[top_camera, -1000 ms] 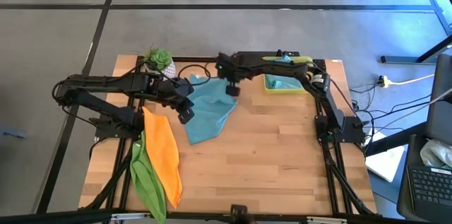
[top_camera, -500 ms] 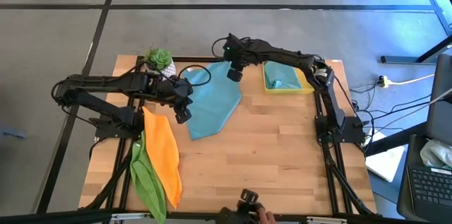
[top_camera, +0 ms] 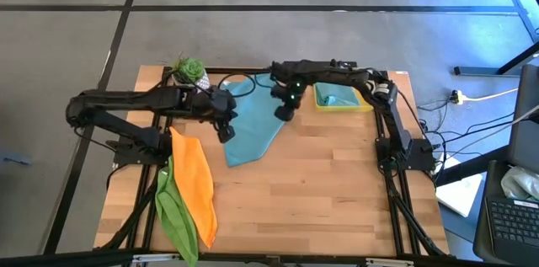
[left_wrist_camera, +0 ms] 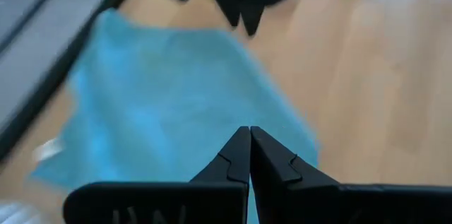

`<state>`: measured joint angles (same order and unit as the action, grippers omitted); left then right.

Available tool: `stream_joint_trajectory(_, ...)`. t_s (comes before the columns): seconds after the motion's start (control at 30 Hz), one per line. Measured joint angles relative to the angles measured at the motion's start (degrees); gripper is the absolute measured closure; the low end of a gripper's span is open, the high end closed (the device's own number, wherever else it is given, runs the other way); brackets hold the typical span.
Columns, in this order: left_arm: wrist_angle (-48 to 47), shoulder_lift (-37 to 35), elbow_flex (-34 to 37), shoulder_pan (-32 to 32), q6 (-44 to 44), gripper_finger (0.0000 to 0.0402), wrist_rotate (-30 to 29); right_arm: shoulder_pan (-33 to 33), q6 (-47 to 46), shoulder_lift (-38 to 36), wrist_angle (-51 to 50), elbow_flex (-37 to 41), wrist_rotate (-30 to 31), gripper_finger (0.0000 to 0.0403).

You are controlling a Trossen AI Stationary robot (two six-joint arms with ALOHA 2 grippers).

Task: Fold microfiber towels
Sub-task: Fold the right blue microfiber towel

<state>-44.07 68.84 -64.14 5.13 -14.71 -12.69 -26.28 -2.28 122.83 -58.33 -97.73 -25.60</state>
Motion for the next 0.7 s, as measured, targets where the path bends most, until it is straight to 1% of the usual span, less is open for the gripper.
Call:
stream_joint_trajectory(0.1,9.4,0.0,4.5,1.6,-0.3,0.0401,6.4,0.9,-1.9,-0.9,-4.6,0.0,-2.8,0.024)
stream_joint_trajectory(0.2,17.5,0.0,9.9,3.3,-3.6,0.0401,9.2,2.3,-2.0,-4.6,-8.2,0.0,-2.6,0.0258)
stream_joint_trajectory(0.3,27.2,1.0,16.0,4.8,-7.5,0.0401,11.6,4.0,-2.0,-10.0,-8.4,0.0,-1.1,0.0273)
stream_joint_trajectory(0.43,39.0,5.8,22.3,5.4,-12.5,0.0401,12.9,5.7,-2.7,-16.2,-6.1,0.0,3.6,0.0286)
stream_joint_trajectory(0.5,40.9,9.7,23.8,5.4,-14.5,0.0401,12.8,6.1,-3.4,-18.9,-4.7,-0.1,4.6,0.0289)
stream_joint_trajectory(0.6,39.7,16.5,24.0,5.2,-17.3,0.0401,12.8,7.1,-3.4,-21.3,-4.2,-0.1,4.5,0.0294)
stream_joint_trajectory(0.7,38.5,22.3,24.0,4.6,-19.3,0.0401,15.4,8.1,-2.7,-23.2,-5.7,-0.1,4.5,0.0302)
